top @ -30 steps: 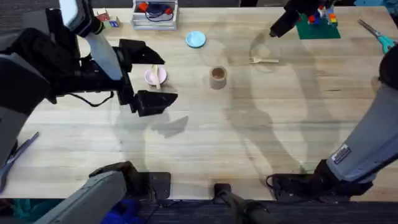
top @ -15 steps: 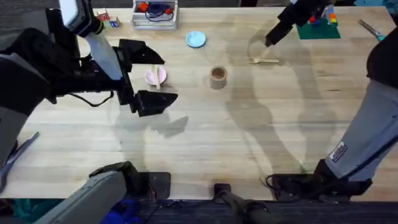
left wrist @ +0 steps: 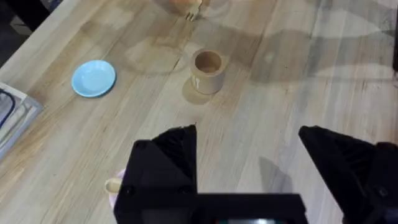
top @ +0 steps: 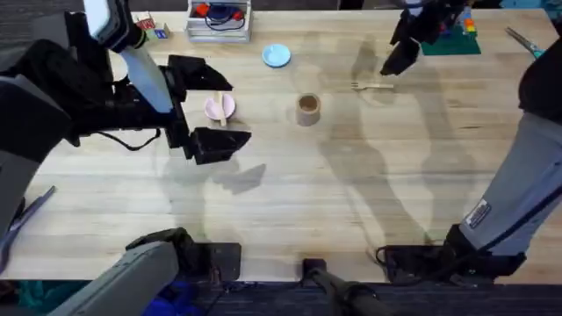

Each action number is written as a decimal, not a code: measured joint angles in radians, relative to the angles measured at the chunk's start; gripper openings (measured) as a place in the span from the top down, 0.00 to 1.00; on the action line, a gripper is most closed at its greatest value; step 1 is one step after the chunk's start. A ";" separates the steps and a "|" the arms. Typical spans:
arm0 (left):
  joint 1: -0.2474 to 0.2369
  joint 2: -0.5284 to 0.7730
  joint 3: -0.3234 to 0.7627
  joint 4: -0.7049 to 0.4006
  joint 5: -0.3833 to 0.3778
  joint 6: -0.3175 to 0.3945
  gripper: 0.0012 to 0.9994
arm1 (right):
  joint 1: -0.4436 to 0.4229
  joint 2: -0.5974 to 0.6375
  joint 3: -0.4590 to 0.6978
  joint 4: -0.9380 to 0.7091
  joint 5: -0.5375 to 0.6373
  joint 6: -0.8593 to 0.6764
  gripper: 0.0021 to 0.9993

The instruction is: Pick up a utensil and set it on the pink plate, then put the other utensil in the container.

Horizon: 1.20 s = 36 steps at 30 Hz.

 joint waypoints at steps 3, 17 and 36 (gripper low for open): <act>0.000 0.000 0.000 0.000 0.000 0.000 0.01 | -0.038 0.000 0.000 -0.001 -0.012 -0.043 0.00; 0.000 0.000 0.000 0.000 0.000 0.000 0.01 | 0.019 0.000 0.000 0.000 -0.020 -0.108 0.00; 0.000 0.000 0.000 0.000 0.000 0.000 0.01 | 0.044 0.007 0.000 -0.056 0.010 -0.092 0.00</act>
